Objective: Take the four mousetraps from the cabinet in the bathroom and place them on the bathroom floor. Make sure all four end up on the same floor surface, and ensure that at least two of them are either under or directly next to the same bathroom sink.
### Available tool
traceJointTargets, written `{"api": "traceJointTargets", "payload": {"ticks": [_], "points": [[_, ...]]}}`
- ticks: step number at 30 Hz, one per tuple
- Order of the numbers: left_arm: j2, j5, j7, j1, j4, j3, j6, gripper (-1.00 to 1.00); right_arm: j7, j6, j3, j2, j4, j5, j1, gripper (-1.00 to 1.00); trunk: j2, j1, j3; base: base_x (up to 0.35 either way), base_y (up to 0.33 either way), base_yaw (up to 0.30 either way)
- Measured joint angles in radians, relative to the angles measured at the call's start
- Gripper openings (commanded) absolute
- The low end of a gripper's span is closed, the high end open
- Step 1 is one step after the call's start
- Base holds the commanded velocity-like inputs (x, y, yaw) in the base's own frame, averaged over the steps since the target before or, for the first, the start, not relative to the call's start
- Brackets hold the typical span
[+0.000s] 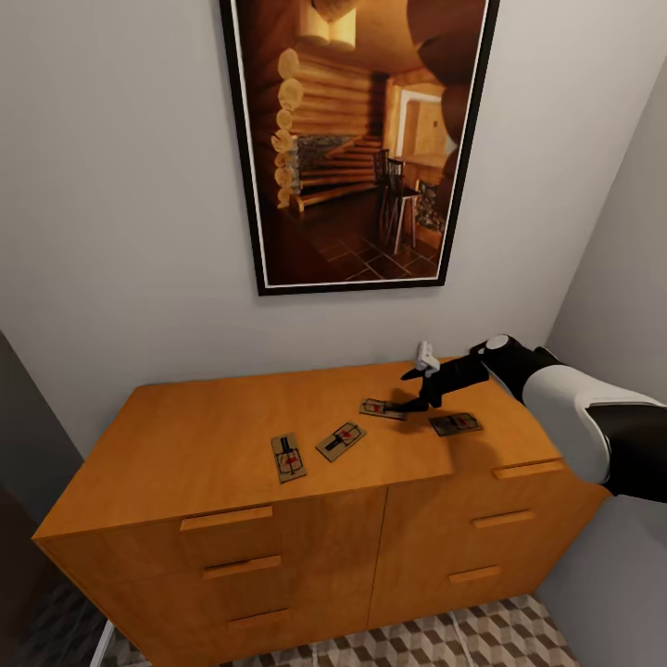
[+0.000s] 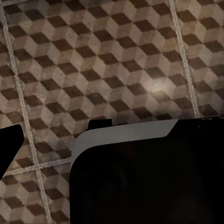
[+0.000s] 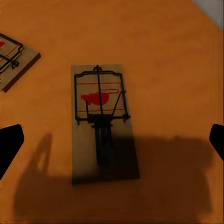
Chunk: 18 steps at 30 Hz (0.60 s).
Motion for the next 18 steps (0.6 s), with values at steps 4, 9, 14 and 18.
{"api": "traceJointTargets", "payload": {"ticks": [4,9,14,18], "points": [[0.0,0.0,0.0,0.0,0.001,0.0,0.0,1.0,0.016,-0.005,0.0,-0.012,0.0,-0.005,0.0,1.0,0.0,0.0,0.0,0.0,0.0,0.0],[0.0,0.0,0.0,0.0,0.001,0.0,0.0,1.0,0.026,-0.007,0.0,-0.019,0.0,-0.008,0.0,1.0,0.0,0.0,0.0,0.0,0.0,0.0],[0.0,0.0,0.0,0.0,0.001,0.0,0.0,1.0,0.03,-0.009,0.0,-0.021,0.0,-0.008,0.0,1.0,0.0,0.0,0.0,0.0,0.0,0.0],[0.0,0.0,0.0,0.0,0.001,0.0,0.0,1.0,0.03,-0.009,0.0,-0.02,0.0,-0.008,0.0,1.0,0.0,0.0,0.0,0.0,0.0,0.0]]}}
